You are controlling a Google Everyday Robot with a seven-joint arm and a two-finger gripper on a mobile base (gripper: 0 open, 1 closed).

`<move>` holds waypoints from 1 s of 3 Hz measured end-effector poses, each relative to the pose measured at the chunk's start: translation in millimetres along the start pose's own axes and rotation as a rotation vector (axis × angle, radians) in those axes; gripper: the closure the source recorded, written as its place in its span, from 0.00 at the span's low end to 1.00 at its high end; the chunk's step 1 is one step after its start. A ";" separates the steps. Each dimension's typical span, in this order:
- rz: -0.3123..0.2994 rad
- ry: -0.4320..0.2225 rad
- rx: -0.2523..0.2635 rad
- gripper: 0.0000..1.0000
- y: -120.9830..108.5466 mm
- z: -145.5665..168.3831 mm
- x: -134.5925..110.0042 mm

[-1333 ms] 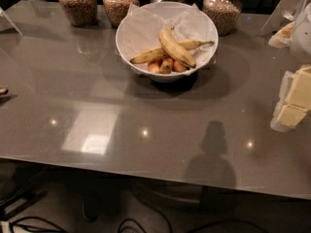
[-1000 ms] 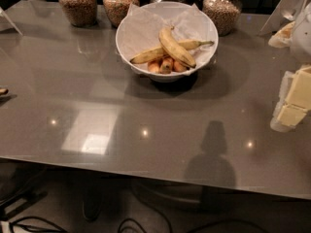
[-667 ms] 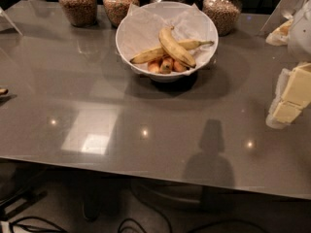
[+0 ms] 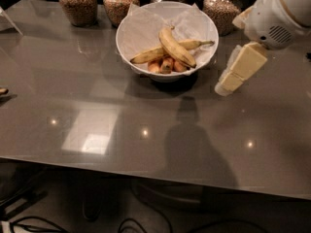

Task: Pick banana from white bowl

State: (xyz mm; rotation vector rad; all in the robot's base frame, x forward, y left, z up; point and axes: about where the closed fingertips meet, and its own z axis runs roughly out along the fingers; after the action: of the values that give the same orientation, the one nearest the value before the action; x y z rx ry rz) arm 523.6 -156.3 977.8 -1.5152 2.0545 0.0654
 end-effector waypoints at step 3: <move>0.109 -0.113 0.107 0.00 -44.3 33.2 -55.1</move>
Offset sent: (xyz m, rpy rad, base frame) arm 0.0479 0.0351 0.0052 0.0669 -0.0527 -0.0466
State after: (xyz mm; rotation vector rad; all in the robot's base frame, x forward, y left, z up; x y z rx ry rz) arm 587.2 -112.4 989.2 -1.3048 2.0158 0.0801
